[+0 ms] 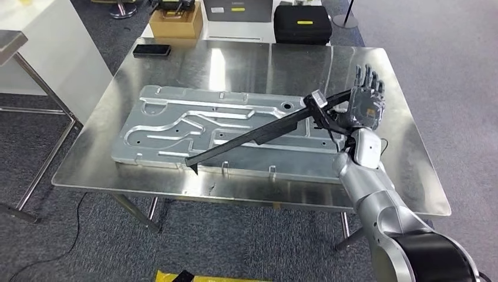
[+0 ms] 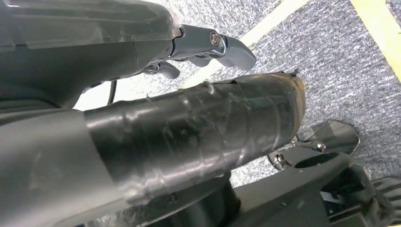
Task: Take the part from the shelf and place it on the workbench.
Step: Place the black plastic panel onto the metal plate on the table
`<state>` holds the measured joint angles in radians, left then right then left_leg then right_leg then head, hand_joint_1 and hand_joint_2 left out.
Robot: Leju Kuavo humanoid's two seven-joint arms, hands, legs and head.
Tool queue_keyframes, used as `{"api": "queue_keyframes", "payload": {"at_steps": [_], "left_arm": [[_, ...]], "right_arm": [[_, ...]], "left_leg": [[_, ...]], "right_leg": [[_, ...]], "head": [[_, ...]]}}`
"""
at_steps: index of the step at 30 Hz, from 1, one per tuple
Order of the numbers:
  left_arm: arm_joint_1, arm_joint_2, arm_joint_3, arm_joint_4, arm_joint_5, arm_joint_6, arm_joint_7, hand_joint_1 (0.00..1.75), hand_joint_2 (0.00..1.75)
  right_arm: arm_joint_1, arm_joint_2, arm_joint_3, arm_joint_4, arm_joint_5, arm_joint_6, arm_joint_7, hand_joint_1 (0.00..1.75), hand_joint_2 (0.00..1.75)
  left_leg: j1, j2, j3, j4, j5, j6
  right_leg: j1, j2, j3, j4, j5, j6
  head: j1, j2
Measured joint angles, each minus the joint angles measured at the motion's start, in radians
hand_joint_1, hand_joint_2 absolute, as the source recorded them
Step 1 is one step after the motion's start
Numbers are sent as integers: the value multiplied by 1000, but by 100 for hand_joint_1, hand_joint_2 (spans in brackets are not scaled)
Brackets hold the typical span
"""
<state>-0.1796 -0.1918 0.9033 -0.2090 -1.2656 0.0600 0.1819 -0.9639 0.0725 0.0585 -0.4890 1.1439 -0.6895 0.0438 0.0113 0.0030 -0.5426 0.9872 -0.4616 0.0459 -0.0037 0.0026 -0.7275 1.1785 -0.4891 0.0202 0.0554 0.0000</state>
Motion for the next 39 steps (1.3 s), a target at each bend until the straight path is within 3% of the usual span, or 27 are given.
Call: {"api": "queue_keyframes", "payload": {"at_steps": [2,3,4,6,8,11,13,16,17,18,19,21,23,26,28,29,31,33,34,35,37,39], "left_arm": [[1,0,0,0,2,-3,-1,0,0],[1,0,0,0,3,-5,-2,0,0],[2,0,0,0,5,-8,-4,0,0],[2,0,0,0,6,-13,-8,0,0],[0,0,1,0,6,-13,-11,0,0],[0,0,2,0,7,-9,-9,0,0],[1,0,3,0,7,-6,-7,0,0],[1,0,3,0,9,-3,-5,0,0],[2,0,3,0,9,-3,-5,0,0],[4,0,4,0,9,-3,-5,0,0],[5,0,4,0,10,-4,-5,0,0],[6,0,4,0,12,-6,-5,0,0],[5,0,5,0,14,-8,-5,0,0],[4,-1,6,0,14,-12,-5,0,0],[5,-1,7,0,15,-13,-6,0,0],[5,-1,7,0,15,-14,-6,0,0],[4,-1,8,0,15,-15,-6,0,0],[4,-2,9,0,16,-15,-6,0,0],[4,-2,10,0,16,-16,-6,0,0],[4,-2,10,0,16,-17,-6,0,0],[5,-2,10,0,16,-18,-5,0,0],[4,-3,11,0,16,-18,-5,0,0]], "right_arm": [[2,0,-6,4,-12,1,-7,0,0],[4,0,-8,6,-16,1,-9,0,0],[4,0,-10,8,-18,1,-11,0,0],[2,0,-13,10,-19,1,-12,0,0],[-1,1,-13,11,-21,1,-13,0,0],[-1,0,-14,15,-29,1,-14,0,0],[-3,0,-16,16,-34,3,-14,0,0],[-7,2,-17,17,-40,9,-14,0,0],[-7,2,-17,18,-41,12,-14,0,0],[-7,3,-17,20,-43,15,-14,0,0],[-7,3,-17,20,-45,17,-14,0,0],[-8,5,-18,21,-48,19,-14,0,0],[-12,6,-19,22,-50,22,-14,0,0],[-13,9,-23,24,-52,29,-13,0,0],[-14,9,-25,24,-52,33,-12,0,0],[-15,9,-26,24,-53,36,-12,0,0],[-15,9,-28,27,-58,45,-11,0,0],[-14,9,-29,31,-70,61,-10,0,0],[-13,10,-31,33,-81,72,-10,0,0],[-14,10,-35,34,-97,88,-12,0,0],[-21,11,-49,35,-146,132,-20,0,0],[-35,16,-72,37,-216,177,-34,0,0]], "left_leg": [[0,1,-9,5,4,0],[1,2,-13,9,4,-1],[2,1,-17,14,4,-3],[4,1,-23,27,-1,-11],[2,1,-33,41,-6,-23],[1,1,-42,43,-4,-41],[3,1,-56,72,-27,-50],[4,0,-141,245,-102,-55],[4,0,-171,300,-114,-55],[3,0,-186,322,-107,-53],[3,0,-184,309,-84,-50],[0,0,-134,189,-10,-37],[-6,-2,-88,87,31,-27],[-8,-3,-74,50,22,-21],[-2,-3,-66,36,24,-13],[1,-2,-62,30,25,-8],[1,-1,-59,29,24,-2],[1,-2,-58,31,20,-1],[1,-3,-57,33,17,-1],[2,-5,-54,36,12,-3],[1,-8,-52,45,1,-11],[-2,-9,-57,53,-5,-21]], "right_leg": [[-7,0,-39,109,-46,9],[-12,-1,-38,119,-42,13],[-17,-2,-17,92,-23,16],[-24,-3,56,-31,27,20],[-21,-2,99,-114,43,12],[-16,-2,96,-125,42,-10],[-19,-2,97,-132,46,-25],[-16,0,97,-137,40,-42],[-13,1,99,-137,36,-43],[-10,1,103,-136,32,-45],[-8,1,108,-135,31,-45],[-5,1,120,-132,27,-42],[-2,1,123,-131,25,-36],[0,2,118,-134,26,-23],[0,1,108,-114,8,-15],[0,0,91,-78,-12,-11],[-4,0,26,44,-65,-5],[-8,0,-32,137,-80,0],[-12,0,-36,131,-59,2],[-15,-1,-21,87,-21,3],[-18,-3,32,-41,48,3],[-15,-2,61,-109,63,-3]], "head": [[0,0],[0,0],[0,0],[1,0],[-1,0],[-3,0],[-3,0],[-4,0],[-3,0],[-3,0],[-4,0],[-3,0],[-4,0],[-5,0],[-3,0],[-3,0],[-2,0],[-3,0],[-3,0],[-3,0],[-2,0],[-3,0]]}}
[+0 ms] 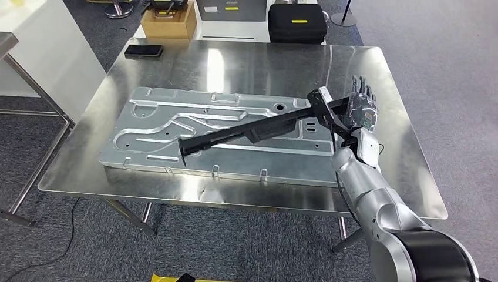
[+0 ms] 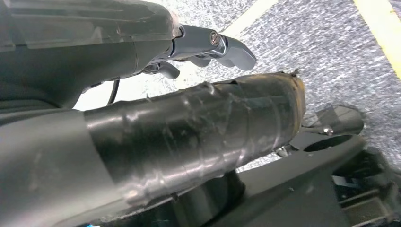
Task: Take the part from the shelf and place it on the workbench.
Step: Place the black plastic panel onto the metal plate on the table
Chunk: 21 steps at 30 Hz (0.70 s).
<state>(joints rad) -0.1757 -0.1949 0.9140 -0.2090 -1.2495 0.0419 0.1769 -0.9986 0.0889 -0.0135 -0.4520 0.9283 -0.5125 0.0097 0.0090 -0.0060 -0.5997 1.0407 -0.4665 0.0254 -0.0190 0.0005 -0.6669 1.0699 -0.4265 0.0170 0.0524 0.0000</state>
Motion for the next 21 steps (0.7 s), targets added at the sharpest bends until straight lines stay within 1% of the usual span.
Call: {"api": "queue_keyframes", "payload": {"at_steps": [1,2,3,4,5,6,7,8,9,10,11,12,13,14,15,17,18,19,20,21], "left_arm": [[0,0,0,0,0,0,0,0,0],[0,0,0,0,-1,0,1,0,0],[1,0,0,0,-2,-1,2,0,0],[2,0,0,0,-4,-2,3,0,0],[2,0,0,0,-6,-3,3,0,0],[2,0,0,0,-8,-5,4,0,0],[2,0,0,0,-10,-7,4,0,0],[2,0,0,0,-12,-9,5,0,0],[3,0,0,0,-13,-11,6,0,0],[4,1,0,0,-14,-13,6,0,0],[4,1,0,0,-15,-14,7,0,0],[5,1,0,0,-17,-15,8,0,0],[5,2,0,0,-17,-16,9,0,0],[4,2,0,0,-18,-17,9,0,0],[3,2,0,0,-18,-18,9,0,0],[3,3,0,0,-18,-20,8,0,0],[3,2,0,0,-18,-21,8,0,0],[3,2,0,0,-18,-23,8,0,0],[2,2,0,0,-19,-26,8,0,0],[1,2,0,0,-19,-29,8,0,0]], "right_arm": [[-7,4,-13,1,-34,16,-7,0,0],[-15,7,-25,1,-61,26,-12,0,0],[-26,8,-34,1,-78,32,-15,0,0],[-40,9,-40,1,-86,36,-14,0,0],[-59,10,-42,0,-83,39,-8,0,0],[-83,12,-43,0,-75,46,3,0,0],[-109,13,-42,0,-61,56,23,0,0],[-136,13,-41,1,-45,67,47,0,0],[-162,13,-39,1,-28,79,76,0,0],[-189,13,-34,1,-8,90,107,0,0],[-217,13,-28,1,12,99,136,0,0],[-249,13,-20,1,36,111,165,0,0],[-284,13,-11,3,63,128,194,0,0],[-321,13,0,5,93,148,224,0,0],[-356,13,13,9,125,172,256,0,0],[-409,13,38,18,181,220,310,0,0],[-428,13,49,23,203,243,332,0,0],[-445,13,59,27,222,266,350,0,0],[-463,13,69,32,241,290,368,0,0],[-481,14,82,38,265,316,386,0,0]], "left_leg": [[-1,0,-3,0,0,-5],[-1,0,-4,0,0,-9],[0,0,-5,3,-4,-14],[1,1,-10,14,-14,-19],[2,1,-24,47,-36,-23],[3,1,-49,100,-65,-25],[3,1,-80,167,-97,-27],[3,1,-114,234,-122,-28],[3,1,-137,277,-131,-28],[3,1,-146,286,-118,-28],[3,1,-135,255,-87,-26],[2,1,-110,193,-44,-22],[1,1,-79,124,-9,-18],[-1,0,-52,64,15,-14],[-4,0,-35,26,24,-10],[-7,-1,-25,3,20,-5],[-4,0,-23,-2,22,-1],[-2,0,-20,-8,26,4],[1,1,-17,-14,29,9],[3,2,-14,-18,31,13]], "right_leg": [[3,1,2,-4,-5,-4],[3,2,2,-8,-6,-9],[2,2,3,-11,-5,-14],[0,2,4,-13,-5,-20],[-2,3,5,-15,-4,-26],[-2,3,6,-16,-4,-31],[-1,4,7,-16,-4,-34],[0,4,7,-16,-5,-36],[2,5,9,-16,-6,-37],[3,5,10,-15,-7,-38],[4,5,12,-15,-8,-38],[5,6,15,-15,-9,-37],[7,6,17,-14,-11,-35],[8,7,18,-14,-12,-32],[9,7,17,-14,-12,-28],[9,7,16,-17,-9,-19],[9,7,16,-18,-10,-14],[9,6,13,-11,-18,-9],[9,5,3,12,-34,-5],[9,4,-17,57,-60,-2]], "head": [[0,0],[-1,0],[0,0],[0,0],[-1,0],[-1,0],[-1,0],[-1,0],[-1,0],[-1,0],[-1,0],[-1,0],[-1,0],[-1,0],[-1,0],[-1,0],[-1,0],[0,0],[0,0],[0,0]]}}
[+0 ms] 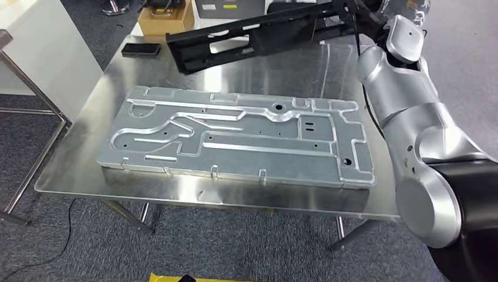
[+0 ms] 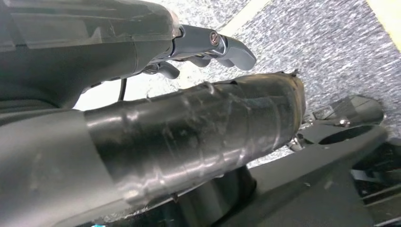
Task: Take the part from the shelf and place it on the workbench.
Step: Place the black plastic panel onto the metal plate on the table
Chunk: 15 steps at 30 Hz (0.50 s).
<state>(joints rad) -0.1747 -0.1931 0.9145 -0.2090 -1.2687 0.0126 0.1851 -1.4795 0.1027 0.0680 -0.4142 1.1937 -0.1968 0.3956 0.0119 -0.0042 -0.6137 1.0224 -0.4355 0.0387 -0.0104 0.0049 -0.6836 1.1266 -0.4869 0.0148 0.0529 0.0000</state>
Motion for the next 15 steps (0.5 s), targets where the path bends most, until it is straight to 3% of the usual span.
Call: {"api": "queue_keyframes", "payload": {"at_steps": [2,3,4,5,8,10,13,15], "left_arm": [[-3,0,0,0,-2,-5,0,0,0],[-4,0,0,0,-3,-6,0,0,0],[-4,0,0,0,-4,-7,1,0,0],[-4,0,0,0,-4,-8,2,0,0],[-7,0,0,0,-4,-14,3,0,0],[-10,0,0,0,-4,-18,3,0,0],[-16,1,0,0,-4,-22,4,0,0],[-19,2,0,0,-4,-24,4,0,0]], "right_arm": [[-27,2,33,12,51,49,34,0,0],[-34,2,54,20,75,79,50,0,0],[-39,2,72,27,90,117,65,0,0],[-45,3,86,35,99,166,79,0,0],[-73,13,105,59,100,333,112,0,0],[-88,26,113,74,99,427,133,0,0],[-99,42,118,97,98,574,148,0,0],[-108,53,124,109,102,640,141,0,0]], "left_leg": [[-1,1,2,-1,-1,4],[-1,1,4,0,-2,5],[-1,0,6,0,-4,6],[-1,-1,8,2,-5,5],[-3,-4,9,10,-14,-3],[-6,-3,5,12,-17,-12],[-7,-2,4,14,-23,-26],[-5,-2,-19,68,-59,-37]], "right_leg": [[-1,0,-58,127,-57,4],[-3,0,-82,176,-68,6],[-4,0,-91,193,-61,6],[-5,-1,-83,172,-37,6],[-2,-3,0,-13,51,-3],[2,-2,26,-70,60,-10],[1,-1,32,-82,61,-22],[-4,-2,36,-90,63,-32]], "head": [[0,0],[0,0],[0,0],[0,0],[0,0],[0,0],[-1,0],[-2,0]]}}
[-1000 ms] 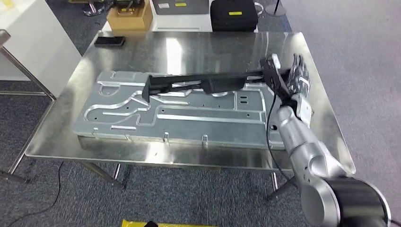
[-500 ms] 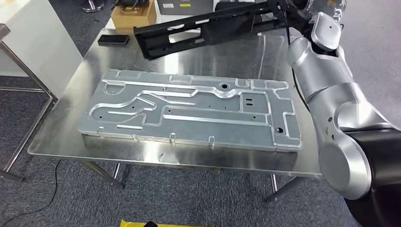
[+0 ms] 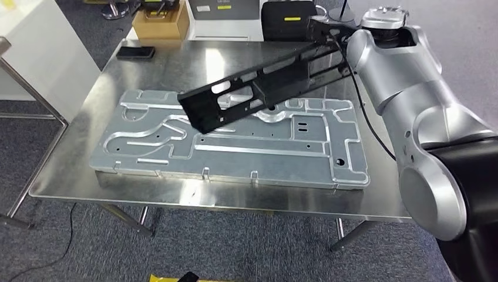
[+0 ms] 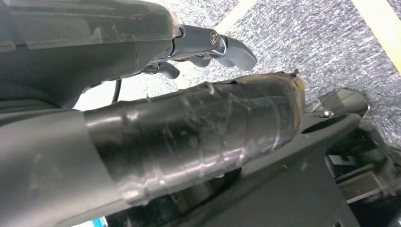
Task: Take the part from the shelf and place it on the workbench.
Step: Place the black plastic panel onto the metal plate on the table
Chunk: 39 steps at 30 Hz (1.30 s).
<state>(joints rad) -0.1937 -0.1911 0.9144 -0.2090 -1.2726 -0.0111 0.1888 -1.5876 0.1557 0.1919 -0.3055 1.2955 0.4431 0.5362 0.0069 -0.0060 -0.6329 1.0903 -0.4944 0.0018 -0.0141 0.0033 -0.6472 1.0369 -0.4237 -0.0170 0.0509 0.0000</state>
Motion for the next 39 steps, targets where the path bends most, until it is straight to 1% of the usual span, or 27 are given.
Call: {"api": "queue_keyframes", "payload": {"at_steps": [2,3,4,5,6,8,9,11,14,16,17,18,20,21,22,23,25,26,27,30,32,33,35,36,37,38,39], "left_arm": [[-2,1,0,0,0,-1,0,0,0],[-3,1,0,0,0,-1,0,0,0],[-4,1,0,0,0,-1,0,0,0],[-4,1,0,0,1,-1,-1,0,0],[-4,1,0,0,1,-1,-1,0,0],[-4,1,0,0,1,-1,-2,0,0],[-5,1,0,0,1,-1,-2,0,0],[-5,1,0,0,1,-1,-2,0,0],[-7,1,0,0,2,-1,-2,0,0],[-8,1,0,0,3,-1,-3,0,0],[-8,1,0,0,4,-1,-3,0,0],[-9,1,0,0,5,-2,-3,0,0],[-9,1,1,0,6,-2,-3,0,0],[-9,1,2,0,7,-2,-4,0,0],[-9,1,4,0,7,-2,-4,0,0],[-9,1,5,0,7,-2,-5,0,0],[-9,1,7,0,9,-3,-6,0,0],[-10,1,8,0,10,-3,-6,0,0],[-10,1,9,0,10,-4,-7,0,0],[-12,2,11,0,10,-7,-10,0,0],[-12,2,11,0,10,-7,-10,0,0],[-12,2,11,0,10,-7,-11,0,0],[-12,2,11,0,11,-7,-11,0,0],[-12,2,11,0,11,-7,-12,0,0],[-12,2,11,0,12,-7,-12,0,0],[-11,2,11,0,12,-7,-13,0,0],[-11,2,11,0,12,-7,-14,0,0]], "right_arm": [[-5,10,7,7,6,2,-4,0,0],[-5,14,9,11,9,-2,-5,0,0],[-5,17,11,14,11,-5,-6,0,0],[-5,19,12,17,13,-6,-7,0,0],[-6,20,12,19,13,-7,-7,0,0],[-9,23,13,21,14,-13,-5,0,0],[-11,25,13,21,14,-14,-4,0,0],[-12,25,13,21,14,-14,-5,0,0],[-18,27,13,23,14,-11,-8,0,0],[-21,28,13,28,16,-10,-21,0,0],[-22,30,13,30,16,-14,-30,0,0],[-23,31,13,32,16,-25,-37,0,0],[-22,34,13,34,12,-38,-47,0,0],[-21,34,13,35,9,-29,-55,0,0],[-21,35,13,38,7,-10,-66,0,0],[-21,35,13,40,5,7,-77,0,0],[-21,39,12,42,-5,4,-96,0,0],[-22,42,11,42,-10,-3,-103,0,0],[-25,45,11,42,-10,0,-110,0,0],[-22,49,10,42,4,16,-115,0,0],[-25,50,10,40,1,48,-125,0,0],[-28,52,10,40,-2,70,-132,0,0],[-27,55,9,43,-7,69,-140,0,0],[-23,57,9,43,-8,49,-136,0,0],[-19,58,9,43,-6,27,-128,0,0],[-17,58,9,43,-3,7,-119,0,0],[-17,58,9,42,2,-13,-109,0,0]], "left_leg": [[3,1,-58,126,-58,-8],[4,1,-88,186,-76,-11],[4,1,-107,217,-77,-12],[4,1,-107,209,-58,-12],[4,1,-89,164,-23,-10],[4,1,-35,41,49,-5],[4,1,-18,2,68,-3],[4,1,-8,-20,76,-2],[-1,0,6,-49,65,4],[2,0,13,-65,65,19],[4,1,14,-67,67,26],[5,2,16,-70,69,33],[4,3,16,-69,68,38],[4,2,16,-68,67,39],[4,1,17,-67,66,39],[4,0,19,-66,64,39],[2,-1,19,-61,59,35],[0,-1,17,-59,57,31],[-1,-1,15,-57,57,27],[-2,-1,12,-60,56,13],[-2,-1,1,-31,28,2],[0,0,-17,14,1,-3],[4,1,-79,155,-57,-12],[5,1,-106,210,-70,-14],[5,1,-119,230,-64,-15],[6,1,-112,206,-39,-15],[6,1,-86,146,-1,-14]], "right_leg": [[0,1,2,-1,-1,-6],[1,2,3,-1,-1,-7],[1,2,6,-1,-3,-8],[1,2,8,0,-4,-8],[1,2,11,0,-6,-6],[1,3,17,1,-10,-2],[1,3,18,2,-11,-1],[1,3,18,2,-12,0],[6,5,15,4,-13,7],[6,4,6,20,-26,20],[6,3,-7,50,-47,26],[5,2,-31,104,-78,31],[4,2,-91,235,-132,34],[3,2,-110,274,-139,34],[3,2,-112,276,-126,34],[2,2,-95,238,-96,32],[4,2,-34,106,-31,25],[6,2,-9,51,-13,22],[8,2,4,21,-8,19],[8,2,9,5,-10,10],[1,-1,14,-4,-6,1],[-1,-2,17,-7,-4,-3],[-1,-2,17,-7,-4,-6],[-1,-1,18,-7,-4,-6],[-1,0,18,-7,-4,-6],[-1,0,19,-6,-5,-6],[-1,0,21,-5,-6,-4]], "head": [[-1,0],[0,0],[0,0],[0,0],[0,0],[0,0],[0,0],[0,0],[0,0],[0,0],[0,0],[0,0],[0,0],[0,0],[0,0],[1,0],[1,0],[0,0],[0,0],[0,0],[0,0],[-1,0],[-1,0],[-1,0],[-1,0],[-1,0],[-1,0]]}}
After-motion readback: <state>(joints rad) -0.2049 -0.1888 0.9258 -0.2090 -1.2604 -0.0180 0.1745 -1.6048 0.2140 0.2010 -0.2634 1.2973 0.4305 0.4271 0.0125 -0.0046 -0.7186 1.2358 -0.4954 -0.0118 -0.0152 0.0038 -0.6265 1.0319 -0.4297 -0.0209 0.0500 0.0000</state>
